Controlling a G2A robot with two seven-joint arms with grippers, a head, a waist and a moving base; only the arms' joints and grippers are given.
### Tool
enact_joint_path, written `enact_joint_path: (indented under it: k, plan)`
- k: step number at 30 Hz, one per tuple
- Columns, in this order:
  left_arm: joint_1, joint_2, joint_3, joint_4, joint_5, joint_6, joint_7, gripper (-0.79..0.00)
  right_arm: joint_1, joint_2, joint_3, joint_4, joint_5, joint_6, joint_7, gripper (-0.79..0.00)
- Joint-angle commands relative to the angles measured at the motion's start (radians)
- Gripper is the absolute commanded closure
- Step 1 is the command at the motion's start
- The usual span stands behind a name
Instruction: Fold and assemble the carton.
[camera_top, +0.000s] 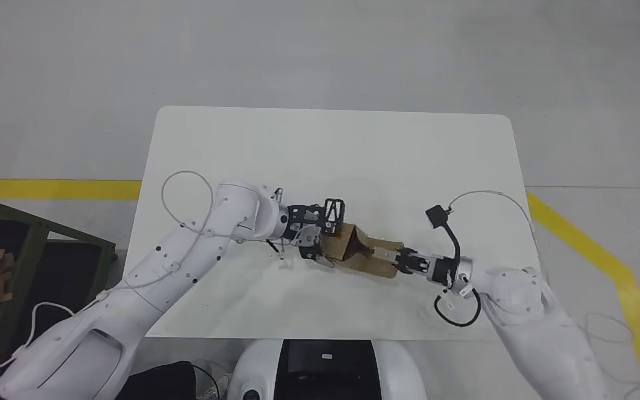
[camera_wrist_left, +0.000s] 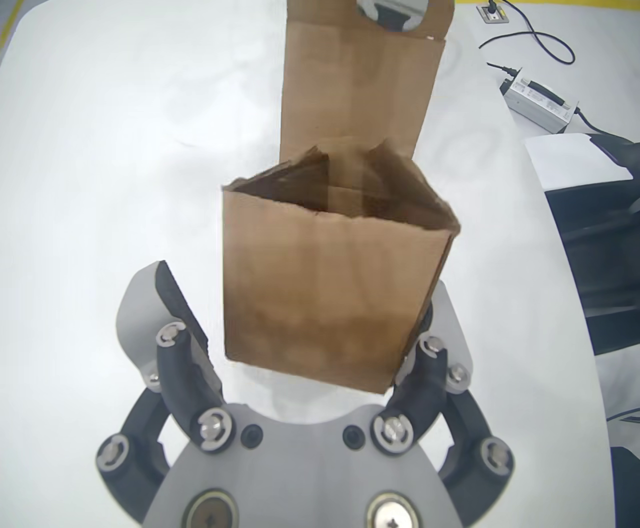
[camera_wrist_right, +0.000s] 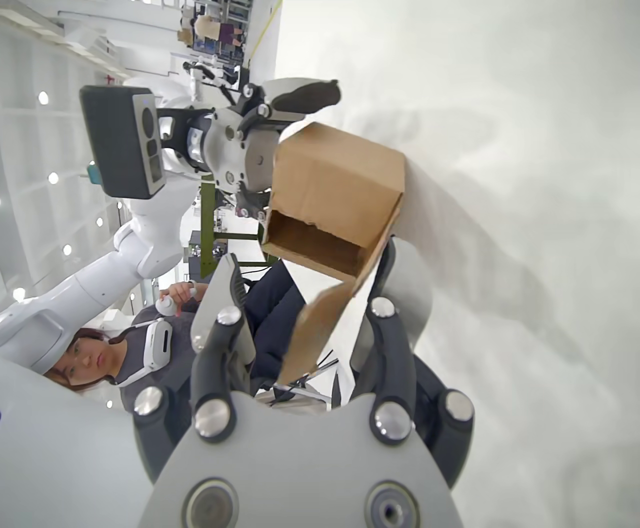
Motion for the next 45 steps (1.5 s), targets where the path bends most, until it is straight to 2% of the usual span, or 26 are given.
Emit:
enact_joint_path:
  k: [1, 8, 13, 15, 23, 34, 39, 45]
  plan:
    - [0.013, 0.008, -0.021, -0.008, 0.004, 0.002, 0.005, -0.785, -0.006, 0.001, 0.005, 0.004, -0.004, 0.008, -0.006, -0.471]
    - [0.086, 0.043, -0.085, -0.051, 0.012, -0.007, 0.043, -0.785, -0.014, 0.003, 0.014, 0.024, -0.027, 0.049, -0.029, -0.489]
    - [0.078, 0.05, -0.053, -0.033, 0.015, -0.007, 0.094, -0.785, 0.002, 0.001, 0.003, 0.045, -0.046, 0.071, -0.042, -0.542]
    - [0.059, 0.048, -0.032, -0.014, 0.017, -0.007, 0.125, -0.785, 0.007, -0.001, -0.002, 0.052, -0.047, 0.072, -0.048, -0.533]
    - [-0.032, 0.021, 0.074, 0.08, 0.056, -0.007, 0.256, -0.785, 0.029, -0.005, -0.017, 0.075, -0.054, 0.082, -0.053, -0.486]
    - [-0.116, -0.029, 0.193, 0.188, 0.109, -0.007, 0.41, -0.785, 0.049, -0.008, -0.029, 0.087, -0.055, 0.085, -0.046, -0.48]
    - [-0.134, -0.048, 0.223, 0.218, 0.122, -0.007, 0.44, -0.785, 0.052, -0.01, -0.036, 0.081, -0.058, 0.087, -0.041, -0.483]
    - [-0.144, -0.069, 0.23, 0.231, 0.135, -0.002, 0.414, -0.785, 0.046, -0.01, -0.038, 0.058, -0.058, 0.079, -0.036, -0.493]
